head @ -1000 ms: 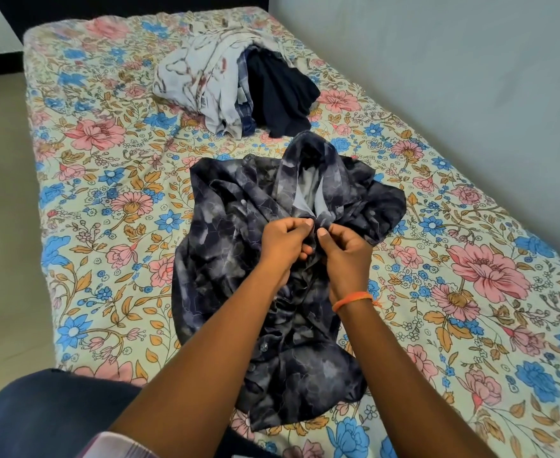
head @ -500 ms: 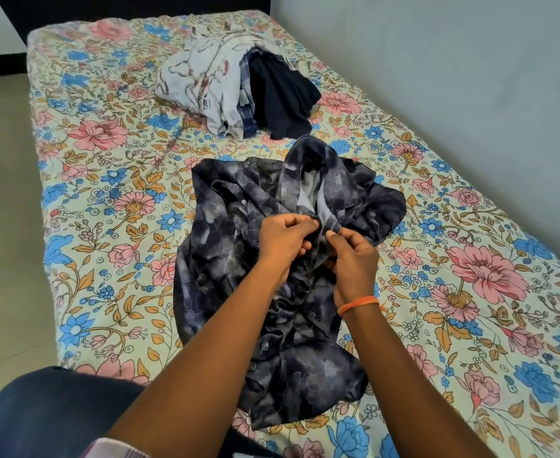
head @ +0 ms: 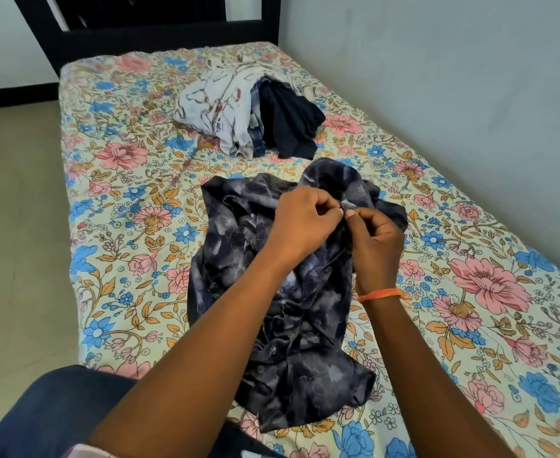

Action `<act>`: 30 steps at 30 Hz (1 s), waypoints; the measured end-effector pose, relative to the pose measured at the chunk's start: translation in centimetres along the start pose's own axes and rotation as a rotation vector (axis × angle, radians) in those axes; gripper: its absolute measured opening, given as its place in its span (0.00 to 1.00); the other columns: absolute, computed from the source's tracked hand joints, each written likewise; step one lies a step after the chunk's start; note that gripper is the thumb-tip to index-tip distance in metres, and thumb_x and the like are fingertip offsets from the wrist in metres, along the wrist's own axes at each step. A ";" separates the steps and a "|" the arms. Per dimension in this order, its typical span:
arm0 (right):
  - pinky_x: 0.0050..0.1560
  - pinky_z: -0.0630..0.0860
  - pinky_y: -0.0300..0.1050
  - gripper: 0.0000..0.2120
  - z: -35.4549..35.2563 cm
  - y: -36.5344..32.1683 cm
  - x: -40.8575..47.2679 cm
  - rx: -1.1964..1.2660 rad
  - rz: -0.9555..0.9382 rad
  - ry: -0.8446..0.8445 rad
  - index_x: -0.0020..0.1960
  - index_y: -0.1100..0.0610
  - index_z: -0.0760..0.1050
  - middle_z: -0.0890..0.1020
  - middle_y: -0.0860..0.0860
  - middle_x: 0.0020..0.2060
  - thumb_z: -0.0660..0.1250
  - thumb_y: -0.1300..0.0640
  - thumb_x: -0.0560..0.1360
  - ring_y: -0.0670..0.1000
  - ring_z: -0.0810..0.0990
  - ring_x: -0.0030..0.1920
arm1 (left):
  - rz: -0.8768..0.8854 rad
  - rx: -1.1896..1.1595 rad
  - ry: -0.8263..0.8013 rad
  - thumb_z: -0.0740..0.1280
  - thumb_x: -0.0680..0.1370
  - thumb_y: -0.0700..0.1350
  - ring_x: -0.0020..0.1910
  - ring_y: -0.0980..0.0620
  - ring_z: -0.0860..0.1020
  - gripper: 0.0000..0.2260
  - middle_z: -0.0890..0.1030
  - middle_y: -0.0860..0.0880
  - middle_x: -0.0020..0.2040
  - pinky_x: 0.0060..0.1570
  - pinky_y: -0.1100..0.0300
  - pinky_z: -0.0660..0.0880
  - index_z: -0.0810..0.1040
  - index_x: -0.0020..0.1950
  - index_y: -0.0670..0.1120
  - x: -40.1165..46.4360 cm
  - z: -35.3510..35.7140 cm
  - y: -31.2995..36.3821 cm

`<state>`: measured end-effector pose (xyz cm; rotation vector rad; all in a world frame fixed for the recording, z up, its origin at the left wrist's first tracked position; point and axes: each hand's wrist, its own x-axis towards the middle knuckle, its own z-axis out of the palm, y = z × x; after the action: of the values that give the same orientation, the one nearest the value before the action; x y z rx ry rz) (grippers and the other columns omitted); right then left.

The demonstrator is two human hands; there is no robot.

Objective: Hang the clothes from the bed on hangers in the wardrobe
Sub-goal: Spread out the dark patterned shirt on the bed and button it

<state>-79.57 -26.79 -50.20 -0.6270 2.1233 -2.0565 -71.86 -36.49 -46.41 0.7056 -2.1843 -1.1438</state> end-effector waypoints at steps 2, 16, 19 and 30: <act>0.43 0.78 0.44 0.03 -0.3 -0.6 -0.3 -0.008 -0.029 0.008 0.44 0.55 0.81 0.84 0.51 0.39 0.70 0.60 0.76 0.48 0.80 0.40 | 0.017 -0.053 0.005 0.70 0.76 0.43 0.35 0.63 0.79 0.05 0.83 0.57 0.37 0.39 0.68 0.73 0.86 0.42 0.46 -0.7 -0.2 0.4; 0.36 0.69 0.33 0.05 -1.5 1.7 -7.0 -0.140 0.024 0.018 0.43 0.58 0.76 0.78 0.48 0.35 0.67 0.61 0.78 0.47 0.73 0.36 | -0.195 -0.153 0.095 0.70 0.75 0.42 0.33 0.57 0.80 0.06 0.82 0.52 0.33 0.34 0.58 0.77 0.83 0.39 0.44 -8.7 2.5 -1.6; 0.42 0.67 0.31 0.04 -2.0 3.3 -8.4 -0.348 -0.225 -0.052 0.46 0.58 0.75 0.76 0.50 0.41 0.64 0.58 0.77 0.48 0.72 0.41 | -0.187 -0.090 0.098 0.69 0.77 0.42 0.34 0.51 0.79 0.08 0.81 0.47 0.34 0.37 0.51 0.76 0.81 0.39 0.41 -9.9 3.8 -3.2; 0.45 0.66 0.27 0.03 -2.2 5.5 -8.9 -0.431 -0.302 -0.088 0.46 0.61 0.76 0.75 0.52 0.43 0.65 0.61 0.76 0.39 0.71 0.42 | -0.503 -0.632 0.085 0.69 0.78 0.38 0.47 0.42 0.84 0.05 0.85 0.43 0.42 0.52 0.48 0.82 0.83 0.44 0.44 -11.0 4.8 -5.6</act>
<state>-73.46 -21.52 -57.14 -1.1307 2.5696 -1.6502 -66.47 -29.23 -56.09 1.0023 -1.4605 -1.8913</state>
